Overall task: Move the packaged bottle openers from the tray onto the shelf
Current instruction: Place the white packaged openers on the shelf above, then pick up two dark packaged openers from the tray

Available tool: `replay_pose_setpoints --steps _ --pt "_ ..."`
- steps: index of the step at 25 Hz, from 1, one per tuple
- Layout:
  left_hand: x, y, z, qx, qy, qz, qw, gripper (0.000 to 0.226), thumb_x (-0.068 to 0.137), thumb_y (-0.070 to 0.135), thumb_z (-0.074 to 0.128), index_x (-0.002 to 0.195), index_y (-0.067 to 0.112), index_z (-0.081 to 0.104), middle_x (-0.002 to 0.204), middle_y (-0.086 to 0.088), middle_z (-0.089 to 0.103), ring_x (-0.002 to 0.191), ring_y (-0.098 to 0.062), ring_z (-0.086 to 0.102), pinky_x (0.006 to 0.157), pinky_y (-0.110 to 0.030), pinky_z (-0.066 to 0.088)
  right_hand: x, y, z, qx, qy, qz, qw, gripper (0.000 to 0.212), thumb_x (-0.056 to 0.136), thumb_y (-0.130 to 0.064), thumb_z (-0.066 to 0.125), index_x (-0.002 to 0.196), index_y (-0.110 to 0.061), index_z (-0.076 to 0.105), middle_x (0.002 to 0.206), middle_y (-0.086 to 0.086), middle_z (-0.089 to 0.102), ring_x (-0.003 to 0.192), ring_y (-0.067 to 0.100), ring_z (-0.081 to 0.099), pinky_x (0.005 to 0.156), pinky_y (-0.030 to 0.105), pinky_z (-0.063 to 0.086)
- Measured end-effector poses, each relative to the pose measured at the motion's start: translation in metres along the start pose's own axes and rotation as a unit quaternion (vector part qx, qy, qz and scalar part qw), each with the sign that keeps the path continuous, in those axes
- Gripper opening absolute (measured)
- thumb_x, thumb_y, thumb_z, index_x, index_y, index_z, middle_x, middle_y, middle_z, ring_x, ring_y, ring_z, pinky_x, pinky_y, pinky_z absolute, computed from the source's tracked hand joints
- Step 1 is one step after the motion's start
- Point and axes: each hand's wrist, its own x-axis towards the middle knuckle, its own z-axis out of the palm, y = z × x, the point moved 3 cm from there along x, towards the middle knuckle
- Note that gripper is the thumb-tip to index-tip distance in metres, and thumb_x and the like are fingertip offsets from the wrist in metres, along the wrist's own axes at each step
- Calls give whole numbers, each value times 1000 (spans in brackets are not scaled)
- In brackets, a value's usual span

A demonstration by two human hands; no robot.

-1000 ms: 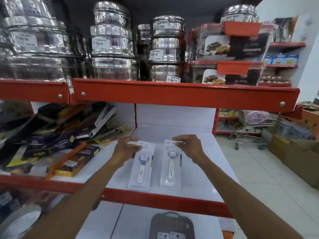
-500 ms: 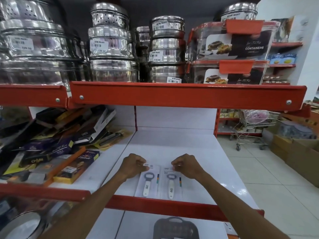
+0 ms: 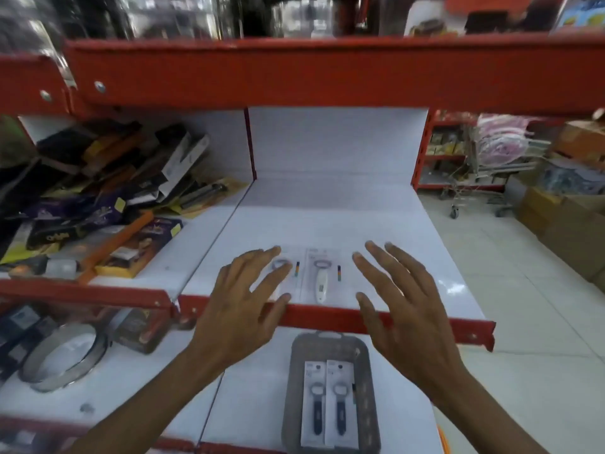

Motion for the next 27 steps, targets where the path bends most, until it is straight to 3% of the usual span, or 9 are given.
replay_pose_setpoints --steps 4,6,8,12,15,18,23,25,27 --pt "-58 34 18 -35 3 61 998 18 87 20 73 100 9 78 109 -11 75 103 -27 65 87 -40 53 -85 7 11 0 -5 -67 998 33 91 -17 57 124 -18 58 126 7 69 122 24 57 107 37 44" --pt "-90 49 42 -67 -63 79 993 16 87 19 69 99 11 75 104 -9 75 98 -24 64 83 -37 53 -123 15 32 -7 -72 -52 996 27 91 -20 57 117 -17 59 116 8 72 113 24 60 101 36 50" --pt "-115 56 80 -82 -200 51 975 27 88 26 65 114 16 68 114 -5 73 104 -20 64 90 -34 54 -149 23 66 -4 -190 11 982 44 78 -25 77 118 -20 59 116 6 73 107 25 69 92 42 60" --pt "-145 46 168 -105 -512 -117 844 80 91 41 69 158 22 28 163 -2 38 141 -24 49 118 -37 40 -162 41 144 56 -436 167 882 80 80 -35 76 147 -23 35 152 4 48 129 26 57 109 35 45" --pt "-147 39 217 -102 -593 -100 792 117 75 38 87 161 16 12 165 -7 34 138 -28 52 111 -38 49 -155 56 193 36 -553 140 820 117 68 -42 85 155 -19 10 163 5 23 141 29 41 110 42 46" --pt "-143 38 245 -141 -635 -151 744 124 64 25 95 159 18 16 163 -11 35 143 -31 45 114 -39 45 -149 62 219 1 -606 104 789 128 57 -49 91 154 -19 13 163 4 23 148 30 30 121 43 31" --pt "-133 39 260 -30 -622 -94 777 129 68 40 91 161 16 5 173 -6 5 158 -33 16 129 -45 20 -148 68 232 -132 -607 4 784 134 63 -60 82 157 -12 -1 168 9 -5 154 35 -6 126 49 -2" --pt "-128 40 259 38 -622 -29 781 138 61 56 89 161 12 5 173 -7 3 159 -34 7 131 -48 10 -141 68 232 -127 -613 11 780 137 61 -57 85 156 -10 -2 167 11 -6 154 36 -5 126 50 -1" --pt "-121 38 250 68 -603 -4 795 135 60 60 88 161 11 13 172 -8 8 159 -35 6 131 -49 10 -132 66 223 -44 -603 82 793 126 61 -41 91 155 -11 12 165 12 12 152 37 14 124 50 20"
